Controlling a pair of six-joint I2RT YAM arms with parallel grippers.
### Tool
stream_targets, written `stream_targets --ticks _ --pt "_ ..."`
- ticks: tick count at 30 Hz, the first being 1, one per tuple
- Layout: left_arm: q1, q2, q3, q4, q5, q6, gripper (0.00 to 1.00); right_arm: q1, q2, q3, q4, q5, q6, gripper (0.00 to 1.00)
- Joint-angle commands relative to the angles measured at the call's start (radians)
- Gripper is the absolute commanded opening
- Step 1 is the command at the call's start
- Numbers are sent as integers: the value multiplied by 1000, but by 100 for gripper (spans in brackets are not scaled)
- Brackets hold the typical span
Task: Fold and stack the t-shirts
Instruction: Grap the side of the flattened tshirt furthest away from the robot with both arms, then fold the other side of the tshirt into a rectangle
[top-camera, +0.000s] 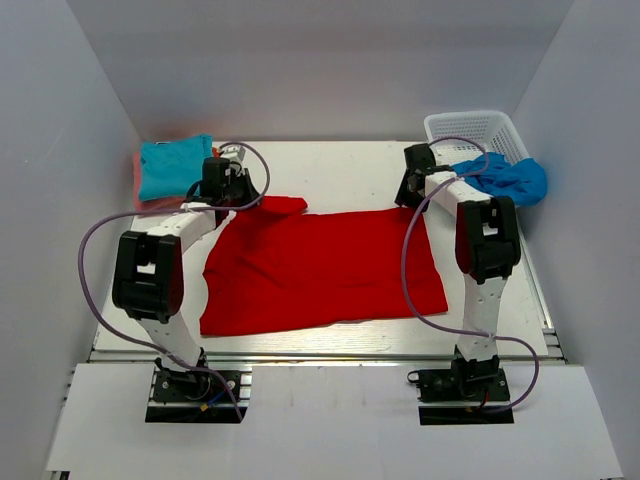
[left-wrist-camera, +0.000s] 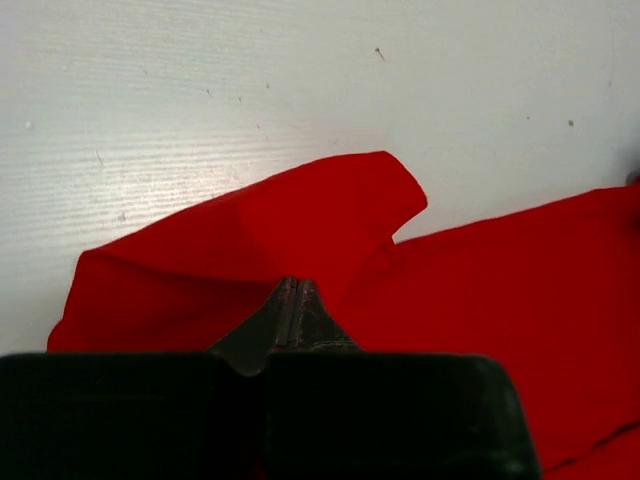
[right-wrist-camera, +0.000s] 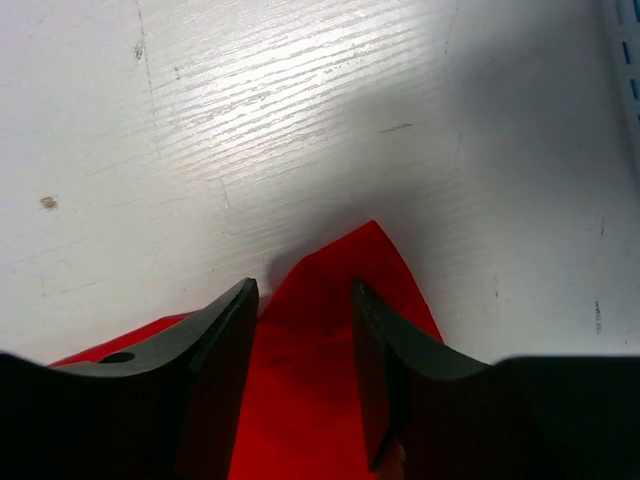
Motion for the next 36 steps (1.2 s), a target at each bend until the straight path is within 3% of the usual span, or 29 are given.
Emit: stream_targets --ticks 1,3,4,6,12,21,32,36 --pt "4 -107 -28 8 18 10 0 4 -1 -22 17 33 15 48" --pt "4 -136 -56 8 29 1 0 3 5 -14 3 28 12 27" --pt "4 -147 -69 8 29 -8 0 4 10 -16 -3 27 11 10" --pt "4 -174 -80 -1 29 -8 0 6 1 -13 6 21 0 0" --pt "4 -253 -90 -79 -9 -29 0 7 -123 -62 55 -5 -26 0" --pt "4 -502 -258 -216 -45 -132 0 12 -427 -315 161 -2 -37 0" --pt "4 -799 -303 -596 -87 -207 0 7 -593 -448 140 5 -54 0" --pt "-16 -901 -413 -666 -92 -226 0 6 -653 -522 154 -40 -49 0"
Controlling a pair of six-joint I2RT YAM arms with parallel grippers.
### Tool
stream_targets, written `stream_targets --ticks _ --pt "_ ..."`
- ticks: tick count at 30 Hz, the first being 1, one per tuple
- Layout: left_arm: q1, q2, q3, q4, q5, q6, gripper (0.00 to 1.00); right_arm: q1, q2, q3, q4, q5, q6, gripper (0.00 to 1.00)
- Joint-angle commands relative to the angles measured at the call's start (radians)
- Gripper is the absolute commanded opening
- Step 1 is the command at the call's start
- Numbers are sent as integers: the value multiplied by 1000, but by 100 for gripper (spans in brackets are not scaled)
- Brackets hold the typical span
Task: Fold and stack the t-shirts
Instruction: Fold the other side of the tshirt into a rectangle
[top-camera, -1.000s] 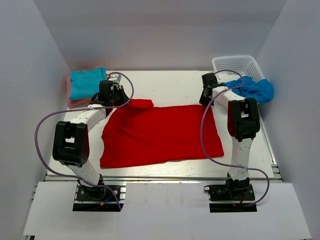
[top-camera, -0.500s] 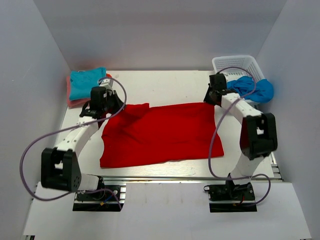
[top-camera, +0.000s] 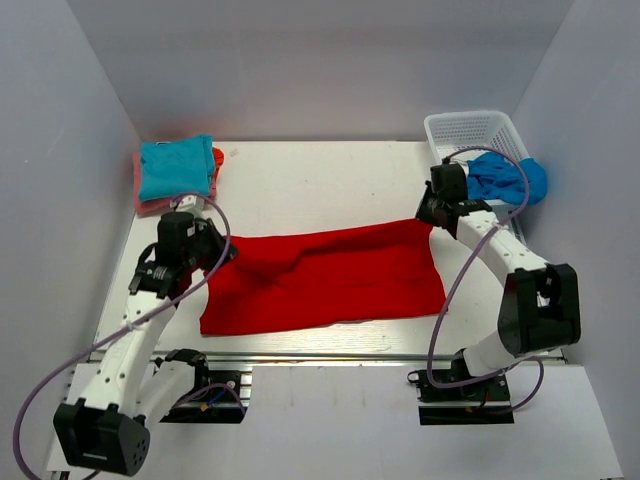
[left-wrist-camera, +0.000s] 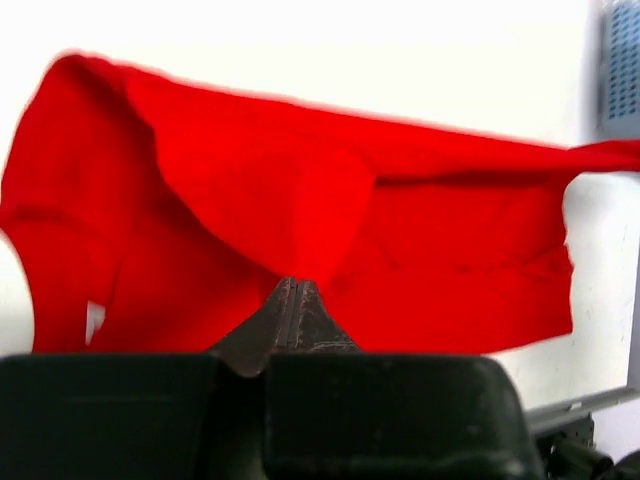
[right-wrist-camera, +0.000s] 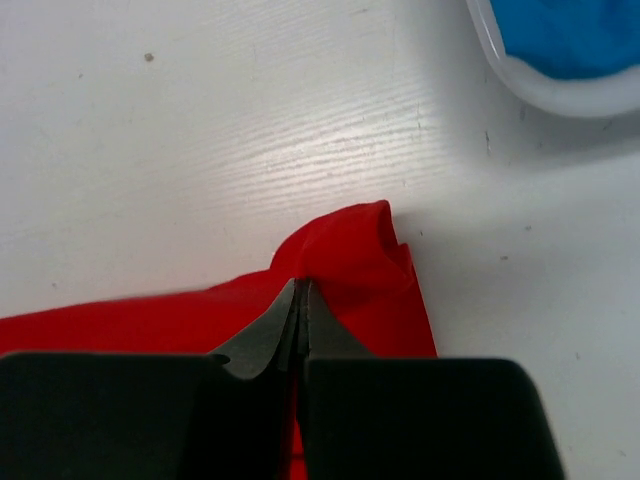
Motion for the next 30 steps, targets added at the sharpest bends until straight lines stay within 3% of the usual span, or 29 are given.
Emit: stream_targets --ticks 1,8,14,22,23,25,26,27,28,30 --pt "7 -83 -93 -145 -17 -44 0 -7 -78 -53 29 -18 -4 0" --pt "7 -157 -92 -327 -6 -54 0 -7 -135 -79 -2 5 -2 0" --pt "-4 -192 -261 -295 61 -128 0 -9 -202 -194 6 -13 50 0" --pt "-13 -93 -259 -357 -21 -213 1 -15 -227 -323 -20 48 81 1" --pt "-13 -74 -259 -357 -21 -213 6 -12 -220 -329 -34 47 84 37" --pt "-13 -19 -250 -357 -32 -222 17 -10 -190 -325 -48 53 90 64" --pt "-13 -5 -250 -369 -32 -222 25 -10 -181 -318 -53 59 94 72" --pt "-13 6 -239 -378 -46 -222 31 -13 -172 -314 -57 70 99 73" --pt "-13 17 -221 -395 -61 -222 57 -10 -164 -306 -76 76 101 73" --pt "-13 17 -201 -418 -84 -222 74 -12 -173 -280 -93 93 105 75"
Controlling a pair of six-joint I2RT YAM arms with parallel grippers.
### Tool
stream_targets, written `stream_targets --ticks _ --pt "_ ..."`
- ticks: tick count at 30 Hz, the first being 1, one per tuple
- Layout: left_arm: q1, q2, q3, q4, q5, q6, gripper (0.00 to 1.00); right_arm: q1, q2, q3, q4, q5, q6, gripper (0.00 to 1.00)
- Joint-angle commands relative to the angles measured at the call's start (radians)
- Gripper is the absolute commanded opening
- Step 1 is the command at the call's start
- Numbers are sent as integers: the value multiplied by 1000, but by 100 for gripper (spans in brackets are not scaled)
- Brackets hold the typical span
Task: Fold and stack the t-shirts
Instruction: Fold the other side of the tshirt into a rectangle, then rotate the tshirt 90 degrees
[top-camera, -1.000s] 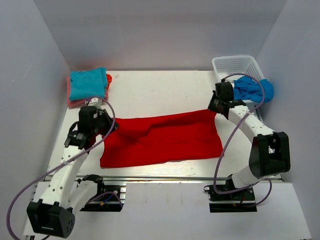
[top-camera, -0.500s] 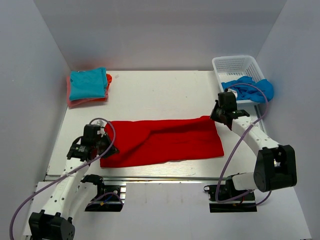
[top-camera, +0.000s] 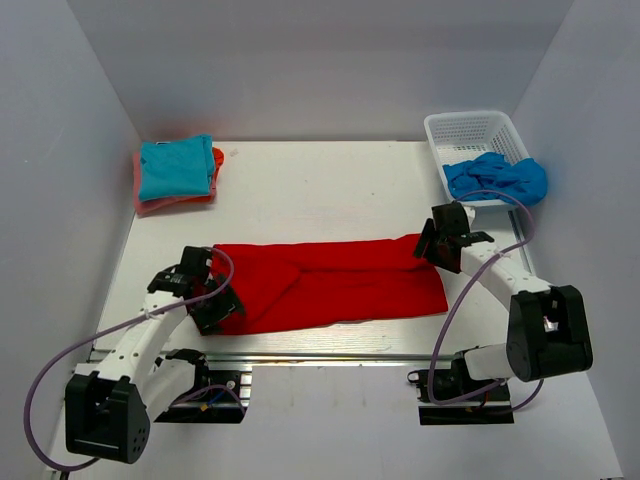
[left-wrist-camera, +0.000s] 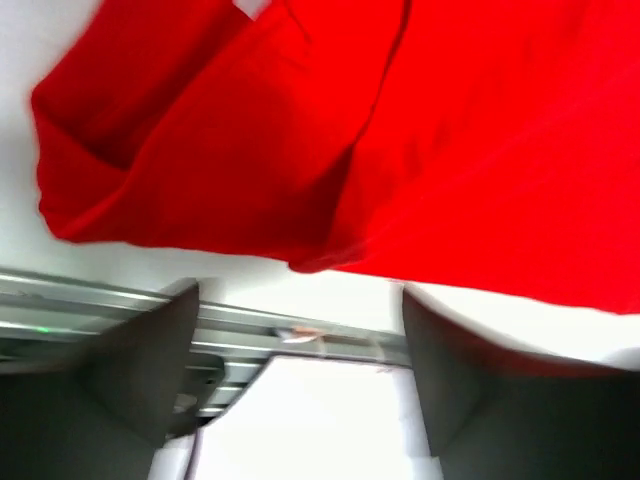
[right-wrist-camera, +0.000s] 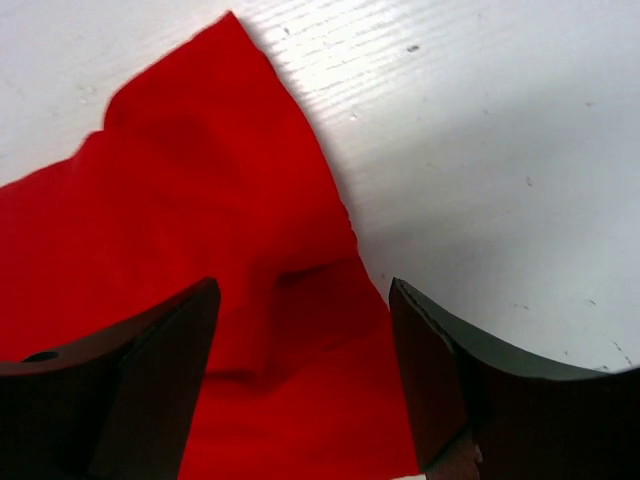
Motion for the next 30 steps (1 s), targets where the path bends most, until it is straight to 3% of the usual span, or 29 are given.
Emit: stream_targets --ticks 1,7,11,12,15,21,26,29,30 --pt "-5 -22 76 -40 -65 -15 100 -5 -14 48 -37 56 17 75" --pt "-5 -59 159 26 -139 -15 100 3 -63 66 49 -74 -50 77" --pt "-5 19 121 373 9 12 100 7 2 60 187 -269 -75 77" --pt "-5 60 121 435 51 25 100 6 16 65 210 -337 -75 79" --pt "-5 293 158 574 155 46 100 12 101 88 212 -350 -72 79" --pt "-5 709 320 629 148 87 100 15 190 68 186 -337 -66 79" --pt "7 983 594 594 42 123 100 24 170 -56 136 -373 -34 79" --pt "7 1264 959 536 32 166 100 86 109 -156 120 -415 -35 77" --pt "-8 1345 1197 496 49 166 100 101 90 -202 124 -442 -33 75"
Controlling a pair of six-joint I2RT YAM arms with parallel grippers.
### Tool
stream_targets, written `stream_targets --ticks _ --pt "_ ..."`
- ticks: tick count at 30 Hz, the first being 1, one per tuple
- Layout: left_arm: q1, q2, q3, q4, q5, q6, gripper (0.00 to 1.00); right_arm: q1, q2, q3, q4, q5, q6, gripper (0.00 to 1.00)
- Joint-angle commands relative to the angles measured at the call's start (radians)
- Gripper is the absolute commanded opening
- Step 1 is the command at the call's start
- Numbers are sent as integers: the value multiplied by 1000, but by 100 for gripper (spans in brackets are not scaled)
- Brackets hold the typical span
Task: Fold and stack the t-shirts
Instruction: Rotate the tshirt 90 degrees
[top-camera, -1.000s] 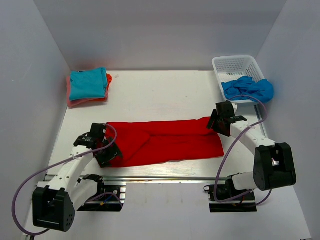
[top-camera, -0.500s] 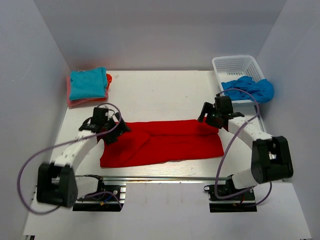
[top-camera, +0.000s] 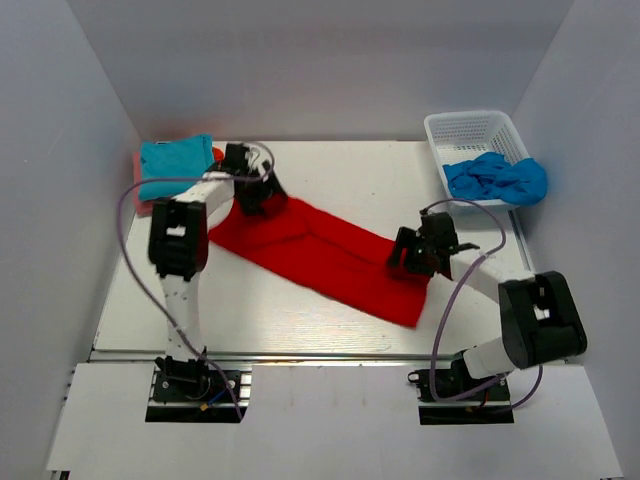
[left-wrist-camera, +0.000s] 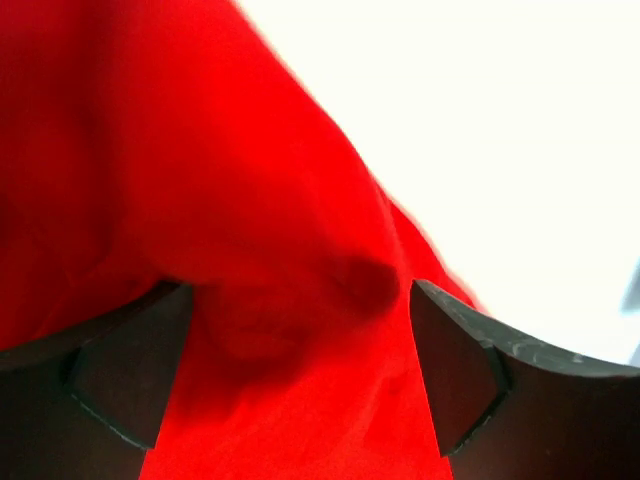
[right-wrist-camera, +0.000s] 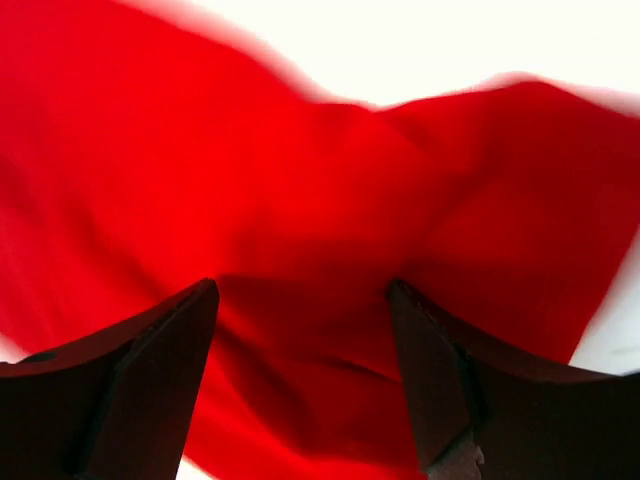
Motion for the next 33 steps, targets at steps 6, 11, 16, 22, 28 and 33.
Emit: stream_targets --ticks 6,11,16,22,28,33 --pt "-41 810 1050 68 177 -5 100 372 -79 -200 -78 -395 49 73" --pt "-92 816 916 488 211 -57 100 606 -16 -67 -66 -437 -61 73" --pt "-123 848 950 613 186 -97 100 666 33 49 -47 -458 -184 73" --pt "-133 773 962 660 214 -68 100 683 19 136 -92 -385 -215 76" --pt "-143 453 864 617 102 96 100 677 -70 175 -129 -215 -145 90" --pt "-143 270 855 499 108 157 100 674 -102 129 -115 -11 18 90"
